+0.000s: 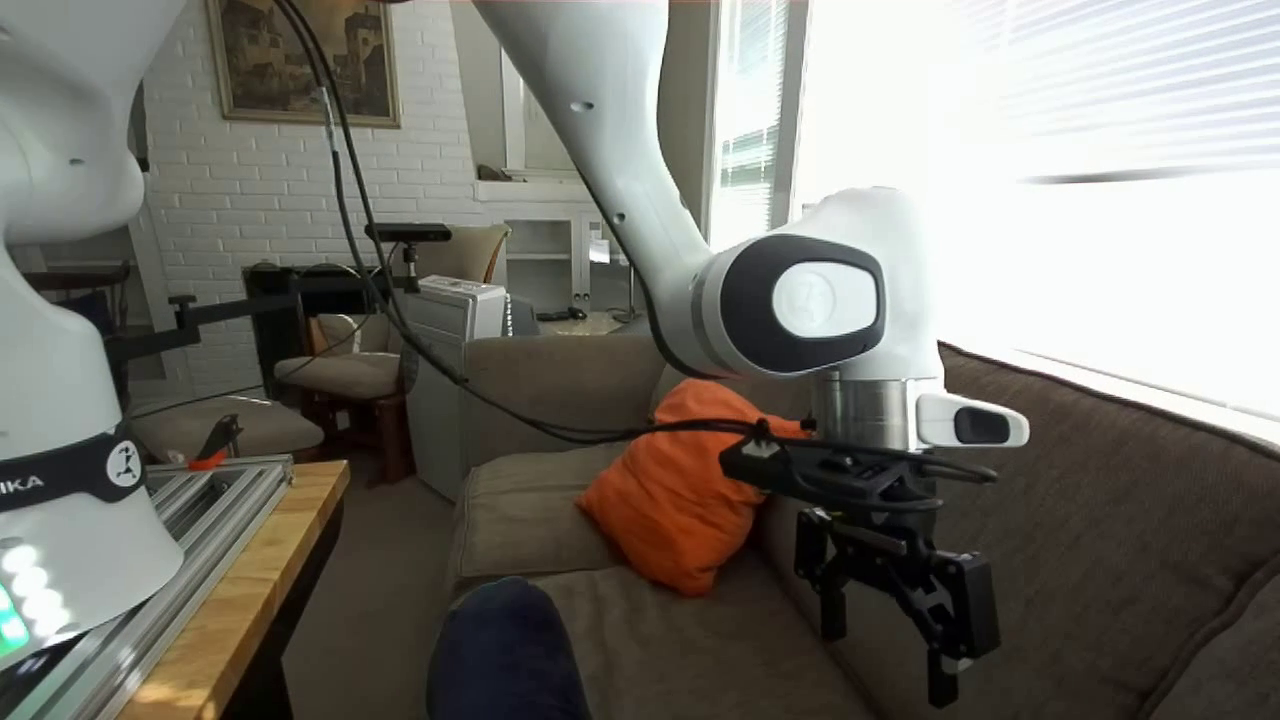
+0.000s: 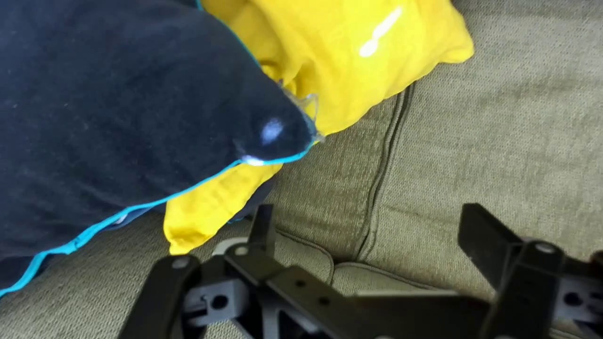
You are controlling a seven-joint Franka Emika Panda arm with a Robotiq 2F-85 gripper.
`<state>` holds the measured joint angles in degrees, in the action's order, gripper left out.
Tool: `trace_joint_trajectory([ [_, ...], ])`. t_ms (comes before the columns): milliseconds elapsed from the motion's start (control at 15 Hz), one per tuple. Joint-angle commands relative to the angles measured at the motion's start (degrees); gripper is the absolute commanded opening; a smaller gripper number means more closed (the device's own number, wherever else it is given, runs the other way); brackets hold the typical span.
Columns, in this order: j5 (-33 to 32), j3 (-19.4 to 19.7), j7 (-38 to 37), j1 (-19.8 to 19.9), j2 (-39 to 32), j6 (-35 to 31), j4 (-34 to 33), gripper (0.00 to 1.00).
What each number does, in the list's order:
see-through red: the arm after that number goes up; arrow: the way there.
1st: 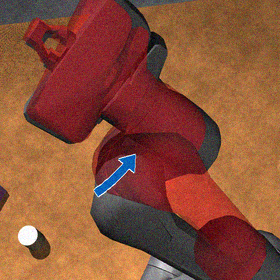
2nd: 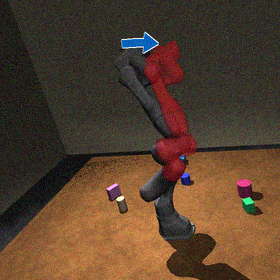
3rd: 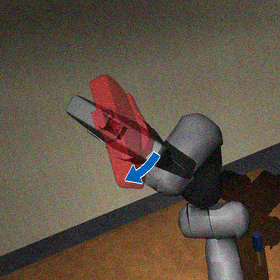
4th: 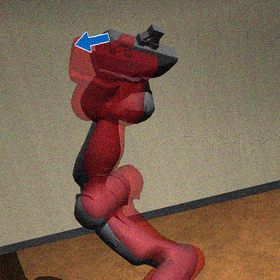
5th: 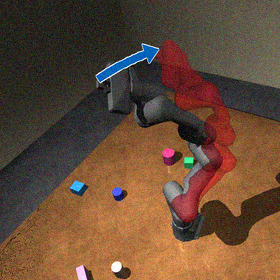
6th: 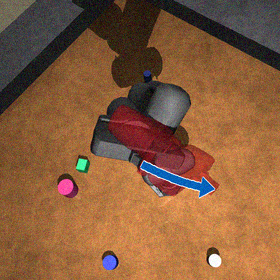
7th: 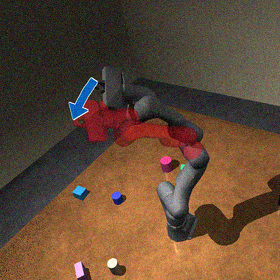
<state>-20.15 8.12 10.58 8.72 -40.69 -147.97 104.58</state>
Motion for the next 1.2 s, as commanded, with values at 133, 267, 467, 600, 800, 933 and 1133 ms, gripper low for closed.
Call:
trace_joint_trajectory([
  [133, 2.1, 2.7, -14.8, -7.5, -8.8, 4.3, -5.1, 1.0],
  [267, 1.8, 4.0, -19.4, -9.9, -11.8, 5.4, -7.0, 1.0],
  [467, 0.7, 7.1, -24.6, -13.3, -16.2, 7.8, -9.5, 1.0],
  [600, -0.6, 9.8, -27.5, -15.6, -18.8, 9.8, -10.7, 1.0],
  [800, -2.5, 13.8, -31.3, -18.4, -22.7, 13.1, -12.1, 1.0],
  [933, -3.1, 15.3, -33.4, -19.5, -25.0, 15.2, -13.0, 1.0],
  [1133, -3.5, 16.0, -35.1, -19.6, -28.6, 16.0, -15.5, 1.0],
])
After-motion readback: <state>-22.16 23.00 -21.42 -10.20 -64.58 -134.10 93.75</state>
